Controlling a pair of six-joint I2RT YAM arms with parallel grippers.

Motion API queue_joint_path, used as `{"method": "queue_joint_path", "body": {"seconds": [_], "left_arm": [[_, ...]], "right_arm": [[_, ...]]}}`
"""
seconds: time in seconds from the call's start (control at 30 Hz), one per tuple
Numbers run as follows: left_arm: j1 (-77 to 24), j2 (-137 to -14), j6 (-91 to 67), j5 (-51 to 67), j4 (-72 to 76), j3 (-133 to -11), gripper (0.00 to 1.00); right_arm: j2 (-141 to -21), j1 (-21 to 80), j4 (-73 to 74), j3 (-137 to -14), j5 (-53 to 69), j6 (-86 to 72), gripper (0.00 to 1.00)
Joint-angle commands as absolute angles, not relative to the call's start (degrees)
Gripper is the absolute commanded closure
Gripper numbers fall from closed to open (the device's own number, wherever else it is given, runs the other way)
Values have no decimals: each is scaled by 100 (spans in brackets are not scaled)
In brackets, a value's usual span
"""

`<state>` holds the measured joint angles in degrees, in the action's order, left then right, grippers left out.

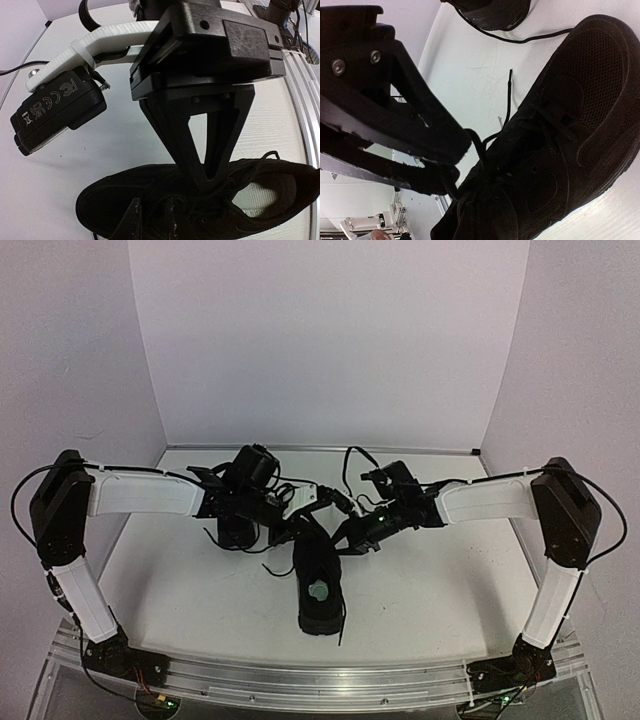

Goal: Tie the shoes

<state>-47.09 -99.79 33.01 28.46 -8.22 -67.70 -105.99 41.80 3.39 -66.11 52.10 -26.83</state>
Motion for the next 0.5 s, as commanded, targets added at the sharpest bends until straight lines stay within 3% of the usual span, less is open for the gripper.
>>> {"method": "queue_joint_path", "body": {"seconds": [0.0, 0.1, 0.47], "left_arm": [[-4677, -9798, 3296, 2975, -847, -6796, 91], [-4677, -9565, 3113, 2847, -700, -6534, 99], [-4677, -8750, 2556, 2161, -398, -5715, 100]], "right_arm": [[-10250, 4203, 421, -6758, 5055, -2516, 100], [-10124, 4172, 464, -6642, 4905, -2508, 100], [-9942, 4120, 617, -6397, 4583, -2453, 100]]}}
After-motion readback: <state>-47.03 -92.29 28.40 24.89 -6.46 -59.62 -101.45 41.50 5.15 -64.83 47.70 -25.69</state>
